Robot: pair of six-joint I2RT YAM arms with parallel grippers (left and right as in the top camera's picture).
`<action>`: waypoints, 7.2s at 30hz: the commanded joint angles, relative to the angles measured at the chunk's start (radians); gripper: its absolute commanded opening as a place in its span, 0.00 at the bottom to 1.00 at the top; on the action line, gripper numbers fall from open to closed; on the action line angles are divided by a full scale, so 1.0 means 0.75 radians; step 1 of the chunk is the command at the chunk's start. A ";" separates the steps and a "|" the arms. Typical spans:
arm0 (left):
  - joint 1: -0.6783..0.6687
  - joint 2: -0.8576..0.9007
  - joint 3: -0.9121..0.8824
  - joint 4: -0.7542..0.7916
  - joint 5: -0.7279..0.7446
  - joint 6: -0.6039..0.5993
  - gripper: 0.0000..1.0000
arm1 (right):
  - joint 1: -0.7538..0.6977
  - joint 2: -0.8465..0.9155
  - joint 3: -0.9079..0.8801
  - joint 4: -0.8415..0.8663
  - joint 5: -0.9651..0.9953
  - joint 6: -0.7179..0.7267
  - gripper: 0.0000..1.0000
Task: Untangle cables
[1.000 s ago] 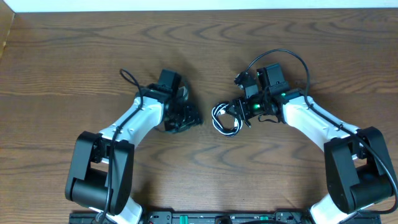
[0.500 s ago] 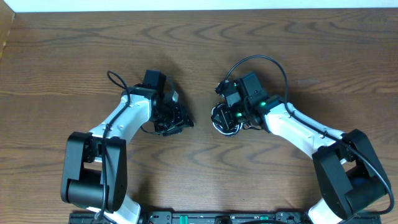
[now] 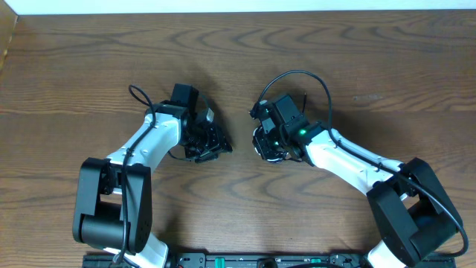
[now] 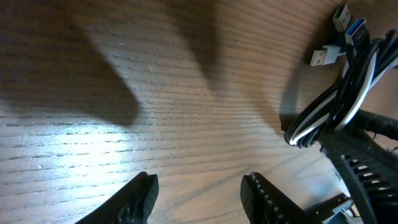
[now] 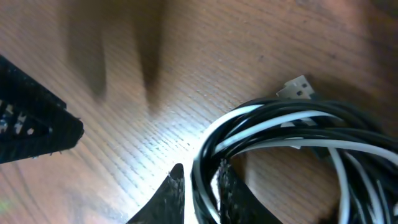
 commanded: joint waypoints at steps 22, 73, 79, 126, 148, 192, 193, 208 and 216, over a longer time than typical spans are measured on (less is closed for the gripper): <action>0.003 -0.010 0.001 -0.009 0.022 0.046 0.48 | -0.014 0.037 0.003 0.033 0.012 0.036 0.19; 0.192 -0.010 0.001 -0.152 -0.049 0.308 0.53 | -0.005 0.079 0.010 0.485 -0.551 0.602 0.87; 0.198 -0.010 0.001 -0.149 0.153 0.395 0.53 | -0.073 0.079 0.010 0.614 -0.549 0.597 0.77; -0.073 -0.011 0.054 0.357 0.000 0.039 0.53 | -0.291 0.031 0.011 -0.208 -0.398 0.446 0.47; -0.223 -0.009 0.036 0.439 -0.446 0.041 0.35 | -0.199 0.045 0.119 -0.394 0.081 0.026 0.54; -0.273 0.130 0.034 0.180 -0.430 -0.163 0.38 | -0.103 0.288 0.099 -0.080 0.303 -0.182 0.72; -0.273 0.145 0.034 0.182 -0.429 -0.171 0.38 | -0.103 0.288 0.099 -0.081 0.306 -0.182 0.73; -0.172 0.251 0.074 0.034 -0.485 -0.183 0.37 | -0.104 0.297 0.097 -0.119 0.570 -0.172 0.74; -0.020 0.251 0.074 -0.178 -0.704 -0.074 0.37 | -0.104 0.297 0.097 -0.124 0.659 -0.104 0.75</action>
